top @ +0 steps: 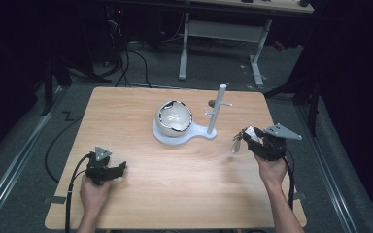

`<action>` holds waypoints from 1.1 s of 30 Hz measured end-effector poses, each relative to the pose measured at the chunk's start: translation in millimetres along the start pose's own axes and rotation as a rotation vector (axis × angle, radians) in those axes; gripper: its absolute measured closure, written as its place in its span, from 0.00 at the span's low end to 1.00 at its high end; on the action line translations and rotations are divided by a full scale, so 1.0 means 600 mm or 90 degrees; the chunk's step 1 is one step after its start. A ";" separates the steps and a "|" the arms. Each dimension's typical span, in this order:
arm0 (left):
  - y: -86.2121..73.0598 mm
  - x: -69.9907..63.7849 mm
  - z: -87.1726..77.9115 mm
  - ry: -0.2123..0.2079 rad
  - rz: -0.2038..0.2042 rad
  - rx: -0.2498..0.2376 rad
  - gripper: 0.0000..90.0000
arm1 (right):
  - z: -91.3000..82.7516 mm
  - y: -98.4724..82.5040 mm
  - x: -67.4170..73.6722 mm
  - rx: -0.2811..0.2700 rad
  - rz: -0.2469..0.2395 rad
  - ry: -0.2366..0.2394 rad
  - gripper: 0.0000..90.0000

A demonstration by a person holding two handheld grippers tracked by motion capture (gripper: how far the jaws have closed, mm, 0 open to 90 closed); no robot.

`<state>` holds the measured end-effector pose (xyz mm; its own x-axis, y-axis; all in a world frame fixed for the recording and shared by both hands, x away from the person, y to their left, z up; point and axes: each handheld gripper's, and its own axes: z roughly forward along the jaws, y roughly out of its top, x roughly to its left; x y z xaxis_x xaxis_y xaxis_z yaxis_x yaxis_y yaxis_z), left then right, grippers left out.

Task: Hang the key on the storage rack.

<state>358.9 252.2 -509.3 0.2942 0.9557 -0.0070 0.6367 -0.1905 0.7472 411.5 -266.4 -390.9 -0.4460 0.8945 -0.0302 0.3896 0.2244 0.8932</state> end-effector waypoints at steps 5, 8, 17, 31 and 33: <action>0.000 0.000 0.000 0.000 0.000 0.000 0.26 | -0.005 0.017 0.003 -0.016 0.000 0.009 0.58; 0.000 0.000 0.000 0.000 -0.001 0.000 0.26 | -0.006 0.028 0.005 -0.024 -0.002 0.013 0.58; 0.000 0.000 0.000 0.001 -0.001 0.000 0.26 | -0.017 0.056 0.001 -0.049 0.001 0.026 0.58; 0.000 -0.001 0.000 0.002 -0.001 0.000 0.26 | -0.029 0.091 0.001 -0.079 -0.010 0.042 0.58; 0.000 -0.001 0.000 0.002 -0.001 0.000 0.26 | -0.030 0.097 0.002 -0.085 -0.011 0.046 0.58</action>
<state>358.8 251.7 -509.3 0.2912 0.9566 -0.0067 0.6373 -0.1888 0.7471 419.1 -259.1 -331.1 -0.5102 0.8599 -0.0179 0.2724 0.1814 0.9449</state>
